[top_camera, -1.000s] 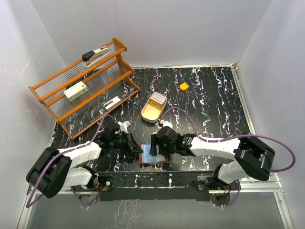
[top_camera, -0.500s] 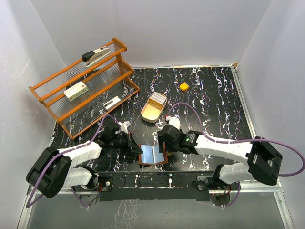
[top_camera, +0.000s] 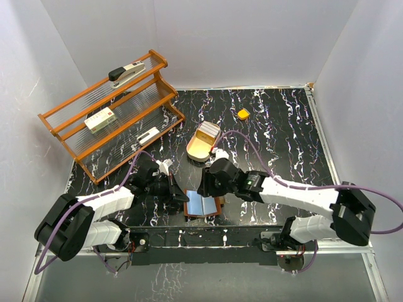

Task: Put the credit cards into the card holder
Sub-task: Open the card holder at the center of the board.

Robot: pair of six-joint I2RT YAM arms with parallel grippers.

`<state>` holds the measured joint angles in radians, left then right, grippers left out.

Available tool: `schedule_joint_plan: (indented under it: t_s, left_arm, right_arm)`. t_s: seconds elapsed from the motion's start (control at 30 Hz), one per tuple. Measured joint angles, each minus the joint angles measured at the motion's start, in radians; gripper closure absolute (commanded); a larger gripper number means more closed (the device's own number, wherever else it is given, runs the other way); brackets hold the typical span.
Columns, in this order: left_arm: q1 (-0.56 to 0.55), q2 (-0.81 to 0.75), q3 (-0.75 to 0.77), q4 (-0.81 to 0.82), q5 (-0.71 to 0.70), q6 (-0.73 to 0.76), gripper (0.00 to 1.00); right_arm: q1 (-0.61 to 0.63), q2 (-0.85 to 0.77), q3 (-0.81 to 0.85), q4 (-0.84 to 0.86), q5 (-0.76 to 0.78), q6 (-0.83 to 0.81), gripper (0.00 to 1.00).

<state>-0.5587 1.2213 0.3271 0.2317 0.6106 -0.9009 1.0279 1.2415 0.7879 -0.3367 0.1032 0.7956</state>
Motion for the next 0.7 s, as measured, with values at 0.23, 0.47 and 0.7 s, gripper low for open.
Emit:
schedule_joint_plan:
  t_s: [0.23,0.47,0.7]
  left_arm:
    - [0.000,0.000,0.000,-0.006,-0.006,-0.001,0.68]
    - [0.000,-0.015,0.006,-0.032,-0.032,0.002,0.56]
    - [0.000,0.030,0.042,-0.026,-0.039,0.012,0.60]
  right_arm:
    - [0.008,0.142,-0.030,0.091,-0.065,0.019,0.62]
    - [0.012,0.188,-0.098,0.140,-0.072,0.037,0.58]
    - [0.016,0.194,-0.123,0.180,-0.071,0.045,0.58]
